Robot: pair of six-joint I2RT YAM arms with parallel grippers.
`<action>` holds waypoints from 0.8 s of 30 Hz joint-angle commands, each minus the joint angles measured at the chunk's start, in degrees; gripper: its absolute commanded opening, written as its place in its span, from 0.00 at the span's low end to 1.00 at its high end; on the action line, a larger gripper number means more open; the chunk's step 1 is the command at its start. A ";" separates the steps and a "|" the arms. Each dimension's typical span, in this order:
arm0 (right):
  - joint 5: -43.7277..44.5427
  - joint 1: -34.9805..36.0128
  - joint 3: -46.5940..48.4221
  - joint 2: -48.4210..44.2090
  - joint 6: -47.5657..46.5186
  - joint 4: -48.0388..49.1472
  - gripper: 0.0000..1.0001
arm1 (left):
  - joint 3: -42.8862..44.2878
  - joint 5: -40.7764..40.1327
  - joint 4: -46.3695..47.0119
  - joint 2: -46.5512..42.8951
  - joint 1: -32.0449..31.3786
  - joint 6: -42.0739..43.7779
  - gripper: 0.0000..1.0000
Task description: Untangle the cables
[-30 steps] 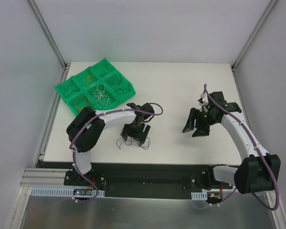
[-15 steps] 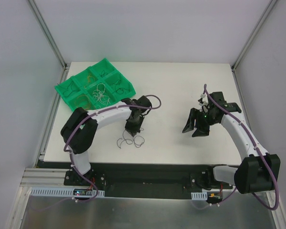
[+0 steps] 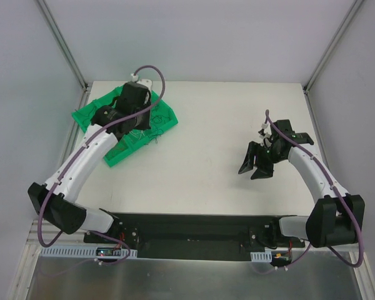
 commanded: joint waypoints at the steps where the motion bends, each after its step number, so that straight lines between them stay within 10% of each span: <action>1: -1.67 -0.41 0.95 0.31 -0.74 0.41 0.62 | 10.94 -8.48 -0.22 -1.53 4.33 9.66 0.00; 14: -2.72 -0.50 1.82 1.72 -2.85 -1.61 0.62 | 37.76 -8.32 0.31 14.11 24.71 2.65 0.00; 24: 0.44 -2.69 4.02 3.83 -5.92 -2.75 0.61 | 40.41 -4.63 0.84 22.90 36.33 -9.82 0.00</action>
